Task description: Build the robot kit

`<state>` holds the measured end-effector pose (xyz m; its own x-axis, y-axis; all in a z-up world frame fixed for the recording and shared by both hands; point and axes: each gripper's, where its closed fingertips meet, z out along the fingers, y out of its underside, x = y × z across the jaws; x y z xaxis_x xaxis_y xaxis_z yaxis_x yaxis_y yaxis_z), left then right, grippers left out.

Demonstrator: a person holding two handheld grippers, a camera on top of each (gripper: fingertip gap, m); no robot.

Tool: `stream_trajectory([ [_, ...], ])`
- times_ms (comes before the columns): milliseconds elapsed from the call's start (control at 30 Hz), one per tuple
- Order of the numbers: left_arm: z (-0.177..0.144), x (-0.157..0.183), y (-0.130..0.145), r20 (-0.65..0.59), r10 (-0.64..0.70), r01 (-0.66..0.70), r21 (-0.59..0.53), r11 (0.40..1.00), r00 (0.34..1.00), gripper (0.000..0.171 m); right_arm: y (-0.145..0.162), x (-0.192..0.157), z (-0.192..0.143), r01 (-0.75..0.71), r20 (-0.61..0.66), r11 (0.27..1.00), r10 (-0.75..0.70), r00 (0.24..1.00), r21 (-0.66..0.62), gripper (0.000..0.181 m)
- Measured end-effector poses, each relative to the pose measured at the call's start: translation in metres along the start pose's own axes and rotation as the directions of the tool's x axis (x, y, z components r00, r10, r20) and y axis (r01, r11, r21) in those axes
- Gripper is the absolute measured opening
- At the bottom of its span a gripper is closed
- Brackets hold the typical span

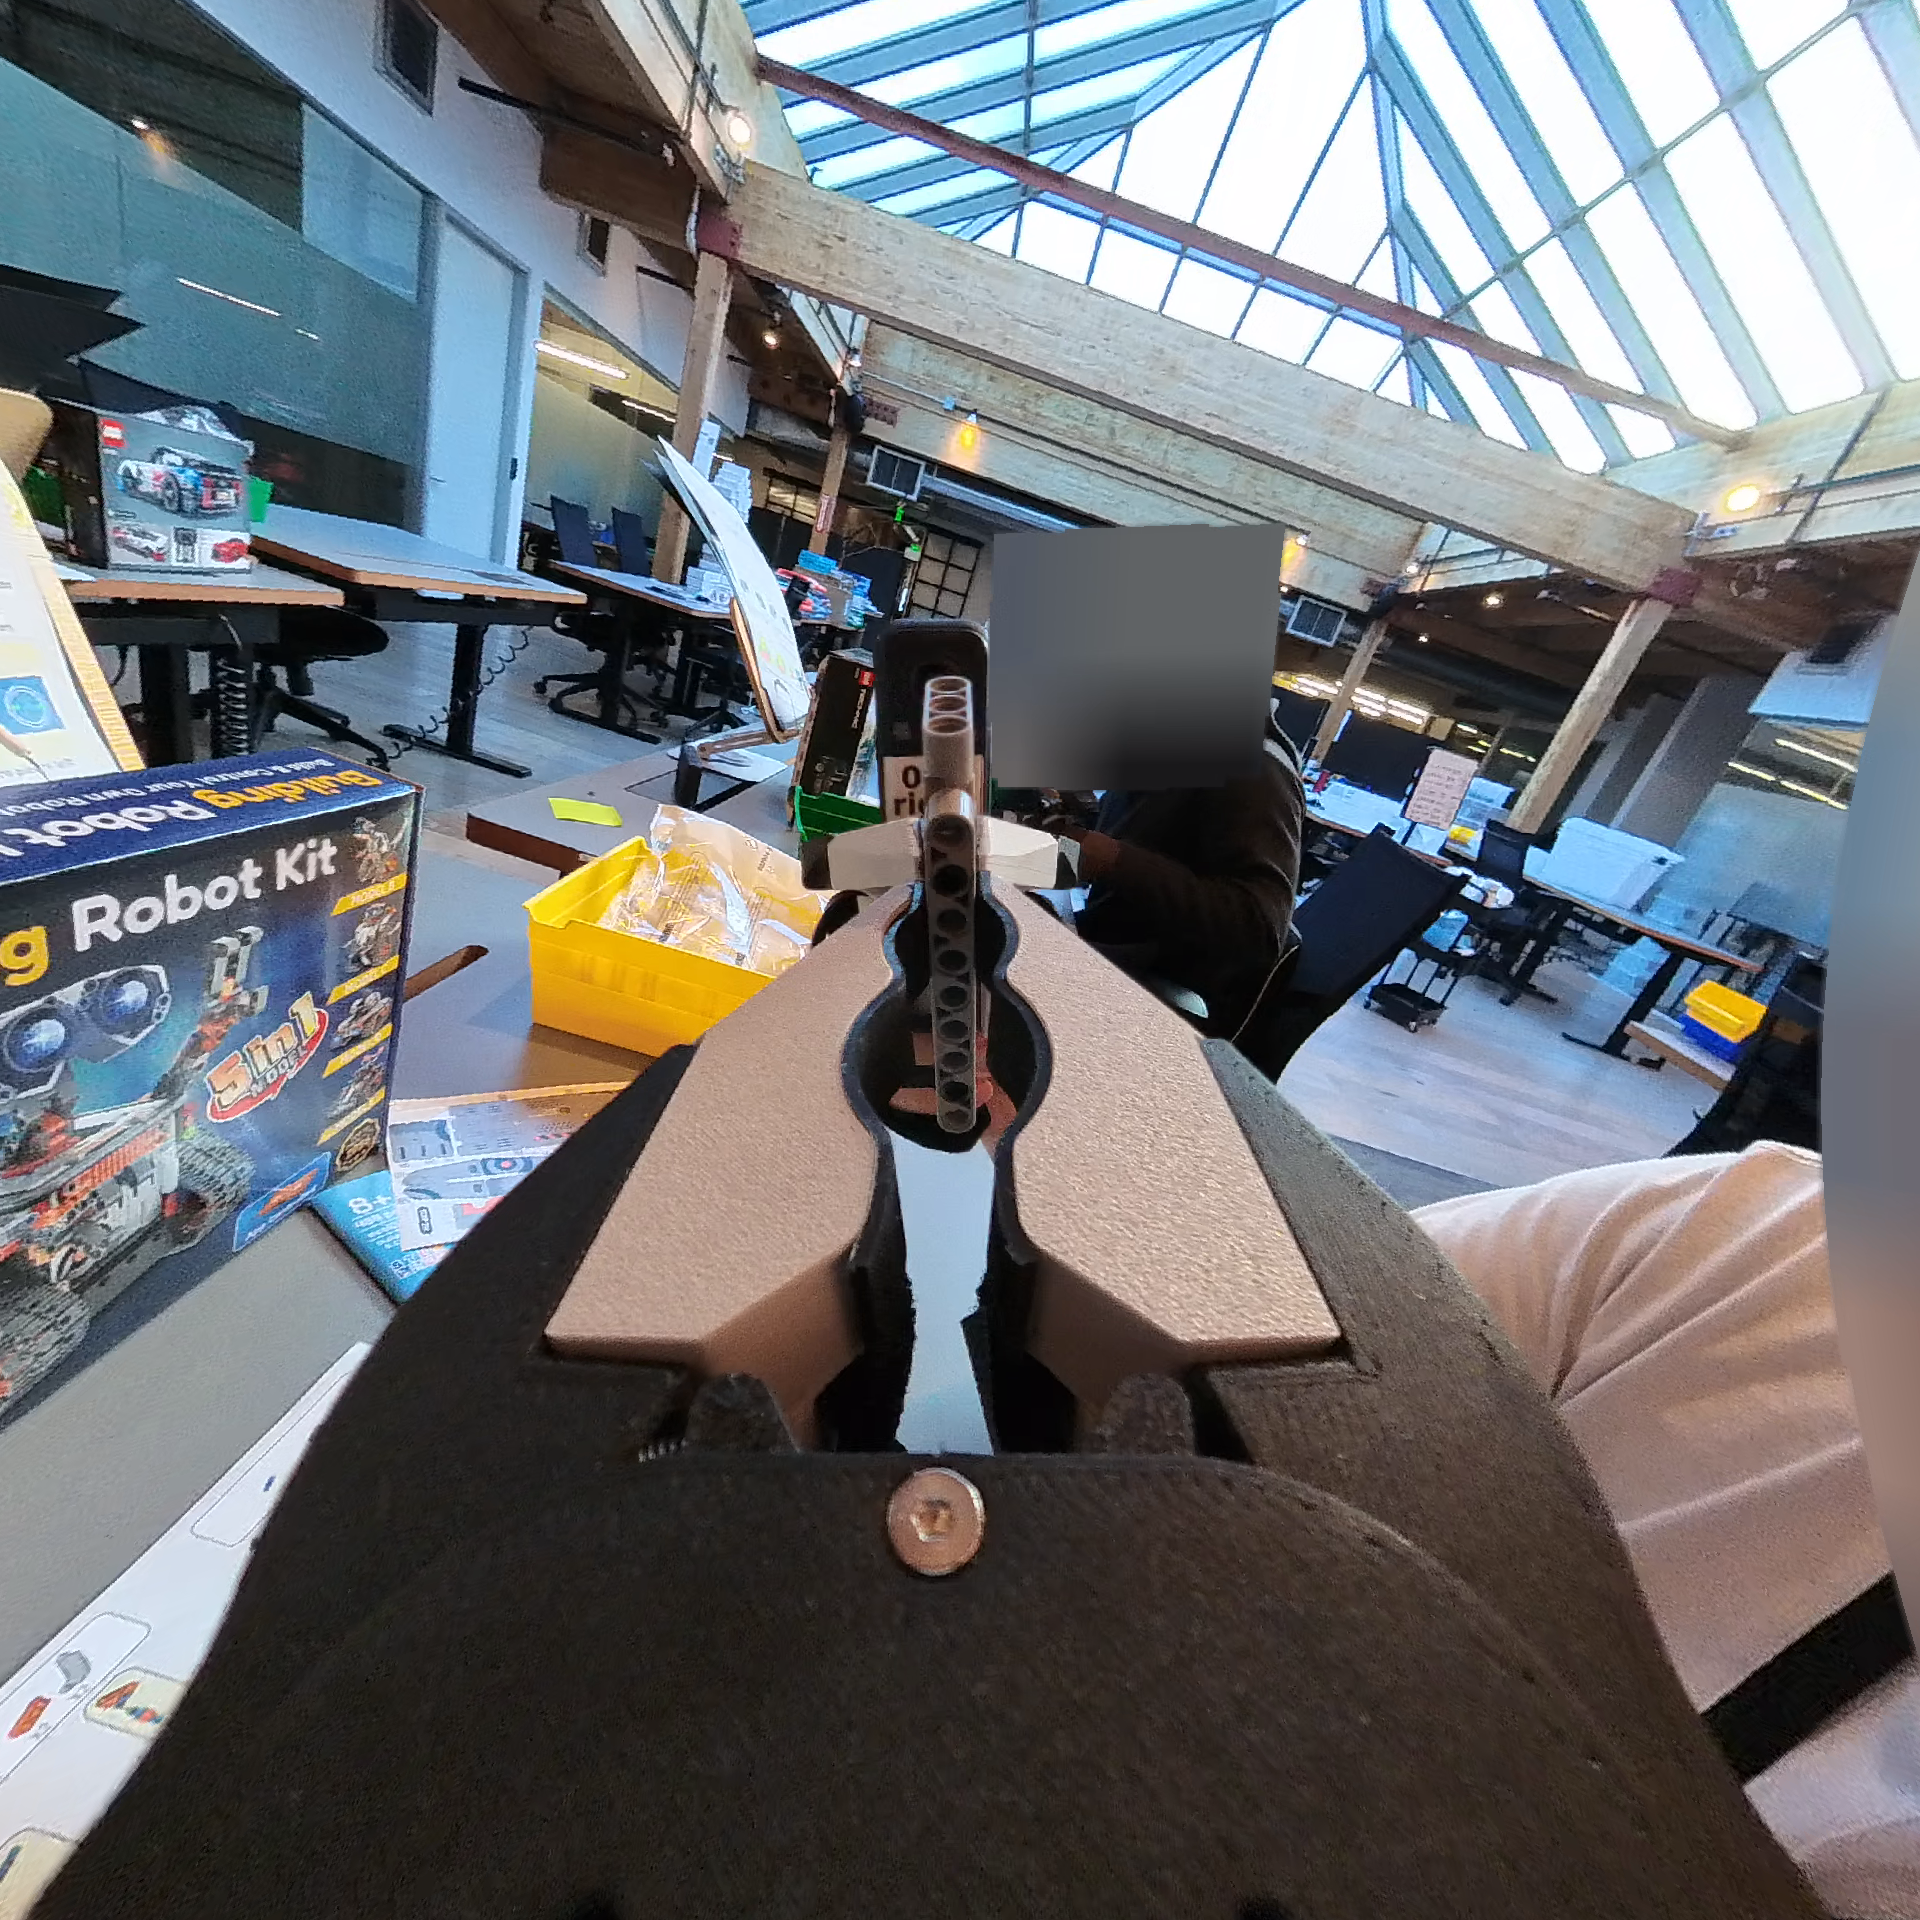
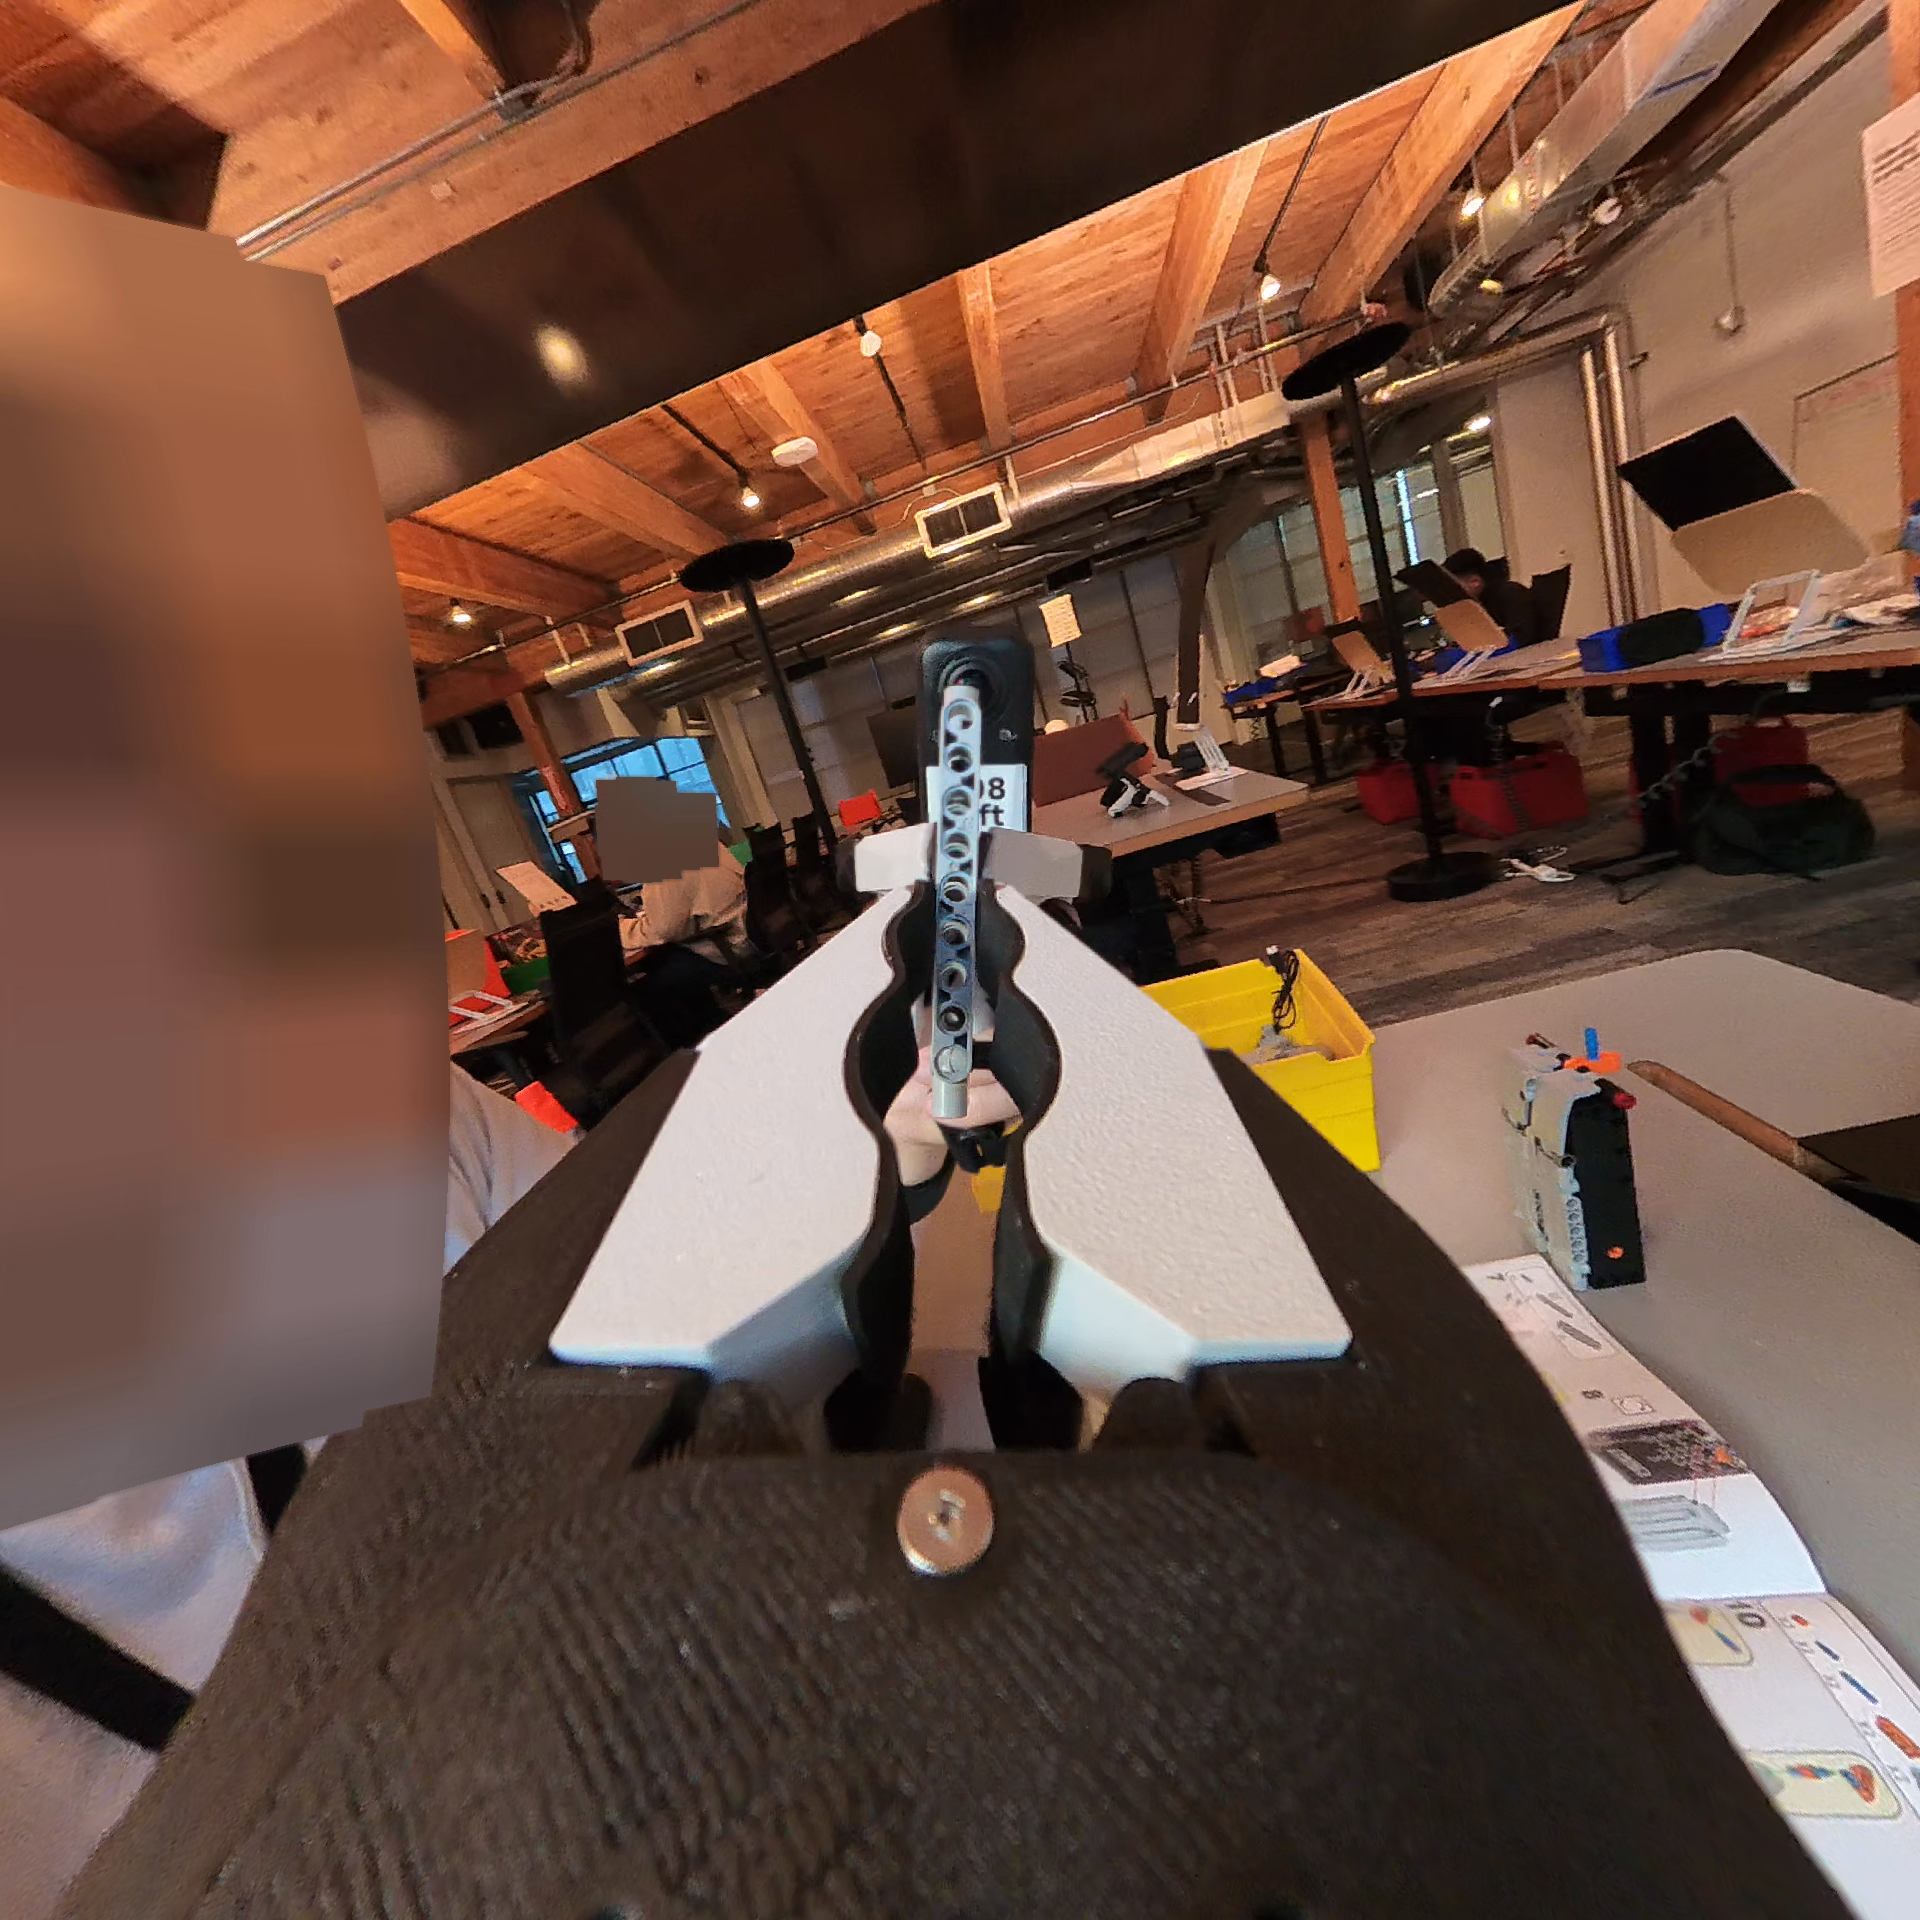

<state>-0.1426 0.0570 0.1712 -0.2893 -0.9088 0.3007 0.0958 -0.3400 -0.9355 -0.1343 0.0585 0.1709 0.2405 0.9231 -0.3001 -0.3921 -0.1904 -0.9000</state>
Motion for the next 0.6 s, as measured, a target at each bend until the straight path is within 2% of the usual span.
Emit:
stream_trajectory([
  [100, 0.001, 0.005, -0.003, -0.044, -0.023, 0.024, 0.026, 0.999, 0.999, 0.005, -0.003, -0.006, 0.000, -0.068, 0.068, 0.997, 0.065, 0.996, 0.031, 0.006],
  [233, -0.002, -0.001, -0.002, 0.040, 0.044, -0.044, -0.001, 0.999, 0.998, 0.005, 0.001, 0.001, 0.002, -0.017, 0.015, 1.000, 0.017, 1.000, 0.022, 0.006],
  [400, -0.003, -0.001, -0.002, 0.005, -0.005, 0.005, 0.009, 1.000, 1.000, 0.005, 0.001, 0.002, 0.002, -0.009, 0.006, 1.000, 0.009, 1.000, 0.017, 0.007],
  [600, -0.003, -0.003, -0.002, 0.047, 0.049, -0.049, 0.000, 0.999, 0.998, 0.005, 0.001, 0.002, 0.003, 0.056, -0.051, 0.998, -0.056, 0.997, 0.003, 0.007],
])
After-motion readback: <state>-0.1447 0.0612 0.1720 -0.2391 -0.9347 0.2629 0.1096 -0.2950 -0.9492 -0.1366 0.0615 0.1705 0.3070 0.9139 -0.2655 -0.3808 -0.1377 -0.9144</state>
